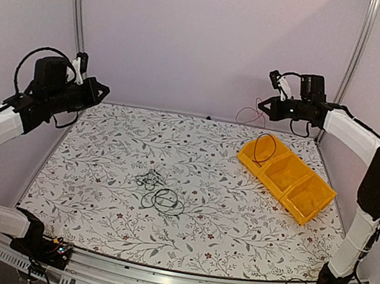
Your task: Untangle the cables
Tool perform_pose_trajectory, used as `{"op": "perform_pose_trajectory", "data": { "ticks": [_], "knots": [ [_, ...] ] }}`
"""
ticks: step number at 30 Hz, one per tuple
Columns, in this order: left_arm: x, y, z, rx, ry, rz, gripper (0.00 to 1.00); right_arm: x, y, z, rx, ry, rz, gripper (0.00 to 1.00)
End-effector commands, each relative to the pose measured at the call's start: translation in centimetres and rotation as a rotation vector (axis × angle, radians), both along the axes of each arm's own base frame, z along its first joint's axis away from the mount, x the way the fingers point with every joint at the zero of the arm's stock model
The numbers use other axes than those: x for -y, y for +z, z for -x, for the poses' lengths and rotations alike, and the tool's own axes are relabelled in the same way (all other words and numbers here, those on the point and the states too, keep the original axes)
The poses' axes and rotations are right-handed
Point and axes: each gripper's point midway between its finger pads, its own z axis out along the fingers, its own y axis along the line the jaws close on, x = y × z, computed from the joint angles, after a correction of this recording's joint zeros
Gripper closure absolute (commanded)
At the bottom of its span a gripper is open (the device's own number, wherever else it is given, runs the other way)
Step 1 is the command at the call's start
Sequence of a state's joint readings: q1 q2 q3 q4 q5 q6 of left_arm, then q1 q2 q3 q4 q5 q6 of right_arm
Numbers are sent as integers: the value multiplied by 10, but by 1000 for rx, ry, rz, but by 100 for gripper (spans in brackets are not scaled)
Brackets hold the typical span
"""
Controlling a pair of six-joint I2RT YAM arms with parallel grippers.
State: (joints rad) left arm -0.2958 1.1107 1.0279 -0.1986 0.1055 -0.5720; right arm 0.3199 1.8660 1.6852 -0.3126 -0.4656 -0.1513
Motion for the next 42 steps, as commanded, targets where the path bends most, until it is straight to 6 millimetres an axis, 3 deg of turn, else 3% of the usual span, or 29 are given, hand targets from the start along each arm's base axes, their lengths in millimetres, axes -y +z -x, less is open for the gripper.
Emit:
{"op": "perform_pose_trajectory", "data": {
  "ticks": [1,6,10,25,33,42],
  "knots": [
    [9,-7,-8,-1,-17,113,100,6,19,3,32,-33,-17,100],
    [44,-16,-21,-33,-107,134,99,2,32,4,63,-7,-28,100],
    [50,-23,-22,-52,-112,136,91,6,41,1,102,-24,-2,100],
    [50,-41,-14,-84,-105,128,85,16,33,2,108,-50,53,100],
    [52,-53,-13,-114,-111,129,84,36,27,2,84,-68,81,100],
    [55,-60,-17,-126,-126,110,84,51,48,8,126,-84,103,100]
  ]
}}
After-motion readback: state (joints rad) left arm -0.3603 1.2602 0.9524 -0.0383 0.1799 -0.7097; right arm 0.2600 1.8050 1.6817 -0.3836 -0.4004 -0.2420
